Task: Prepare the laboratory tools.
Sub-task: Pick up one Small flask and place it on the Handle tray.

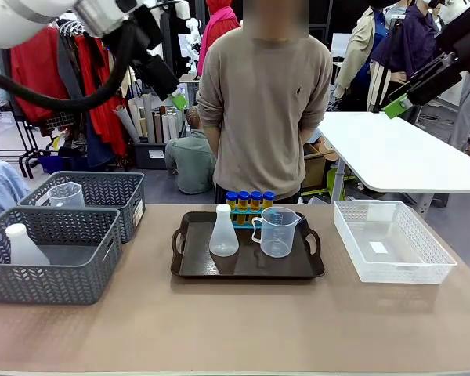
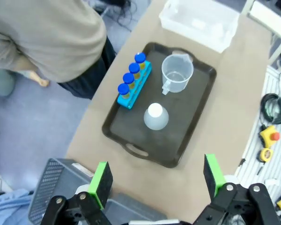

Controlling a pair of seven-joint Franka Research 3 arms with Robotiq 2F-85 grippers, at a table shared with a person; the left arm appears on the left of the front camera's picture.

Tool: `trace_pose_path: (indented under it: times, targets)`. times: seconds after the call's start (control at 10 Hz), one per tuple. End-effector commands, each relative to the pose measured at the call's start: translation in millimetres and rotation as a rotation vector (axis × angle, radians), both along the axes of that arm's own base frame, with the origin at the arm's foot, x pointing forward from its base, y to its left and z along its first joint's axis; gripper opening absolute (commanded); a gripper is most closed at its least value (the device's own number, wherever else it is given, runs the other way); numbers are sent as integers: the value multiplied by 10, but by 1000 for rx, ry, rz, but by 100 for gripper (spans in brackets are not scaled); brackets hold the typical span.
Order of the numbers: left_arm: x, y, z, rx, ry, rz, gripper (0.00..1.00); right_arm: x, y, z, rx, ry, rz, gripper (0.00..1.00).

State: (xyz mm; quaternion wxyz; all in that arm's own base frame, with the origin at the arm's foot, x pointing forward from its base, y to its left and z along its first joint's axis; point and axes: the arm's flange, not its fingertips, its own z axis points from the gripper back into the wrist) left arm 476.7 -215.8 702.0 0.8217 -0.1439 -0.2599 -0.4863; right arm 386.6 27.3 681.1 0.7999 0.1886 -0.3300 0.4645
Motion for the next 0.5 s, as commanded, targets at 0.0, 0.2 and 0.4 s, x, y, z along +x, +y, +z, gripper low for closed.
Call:
trace_pose_path:
  times: [0.0,0.2,0.4]
  targets:
    - [-234,237,-144,-73,-20,-16,100,15,0,12,24,-14,23,100]
    - [-349,337,-147,-100,-54,-14,100,15,0,12,24,-14,23,100]
    - [-409,407,-134,-110,-64,4,100,15,0,12,24,-14,23,100]
